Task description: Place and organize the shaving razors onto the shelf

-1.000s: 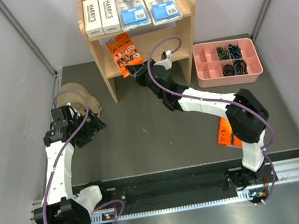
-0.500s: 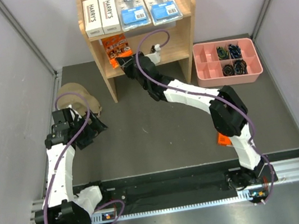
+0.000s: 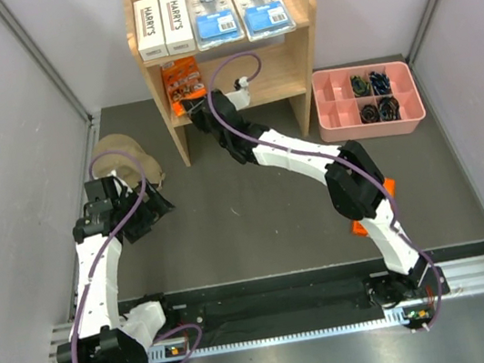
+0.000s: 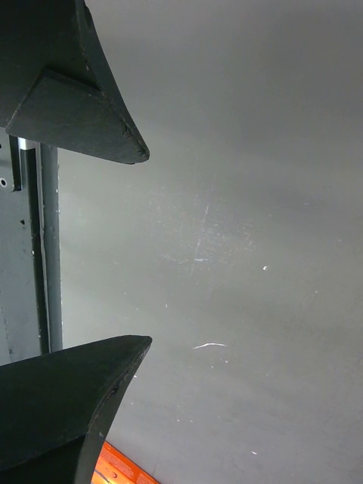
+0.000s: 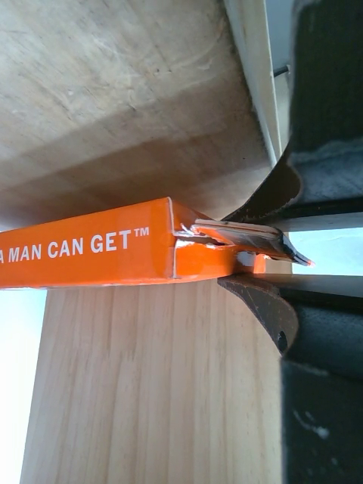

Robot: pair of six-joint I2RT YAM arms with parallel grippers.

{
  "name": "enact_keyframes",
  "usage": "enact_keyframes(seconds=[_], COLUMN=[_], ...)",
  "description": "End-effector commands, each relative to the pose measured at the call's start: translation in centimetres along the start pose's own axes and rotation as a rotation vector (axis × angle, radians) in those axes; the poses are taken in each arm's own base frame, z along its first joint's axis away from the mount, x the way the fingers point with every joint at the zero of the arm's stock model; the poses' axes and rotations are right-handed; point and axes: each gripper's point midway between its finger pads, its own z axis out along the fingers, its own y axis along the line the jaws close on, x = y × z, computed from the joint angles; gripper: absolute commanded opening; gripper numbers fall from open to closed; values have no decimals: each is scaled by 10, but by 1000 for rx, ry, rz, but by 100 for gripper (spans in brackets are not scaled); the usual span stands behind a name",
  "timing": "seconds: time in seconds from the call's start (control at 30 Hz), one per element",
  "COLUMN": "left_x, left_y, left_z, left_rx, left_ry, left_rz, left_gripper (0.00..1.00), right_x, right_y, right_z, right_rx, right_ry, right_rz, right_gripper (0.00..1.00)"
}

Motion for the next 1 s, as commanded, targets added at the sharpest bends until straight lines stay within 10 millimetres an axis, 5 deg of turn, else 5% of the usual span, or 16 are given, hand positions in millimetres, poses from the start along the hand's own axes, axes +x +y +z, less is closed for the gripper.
enact_keyframes(seconds=[0.0,0.1,0.5,0.97], left_x=[-5,-4,-1,0], left_y=[-6,-4,-2,-1], left_z=[-2,-1,-1,-1], left_rx=[33,30,26,23], left_ry=[-38,-39,-41,-42], left_rz=[22,21,22,22], left_gripper=[99,99,99,99], right_x=[18,25,48,30], right_y=[30,29,9,-16], right_z=[-15,-19,-38,-59], right_rx=[-91,-102,-118,-69], right_ry=[67,108,258,319], right_rz=[8,-15,-97,-88], right_gripper=[9,12,58,89])
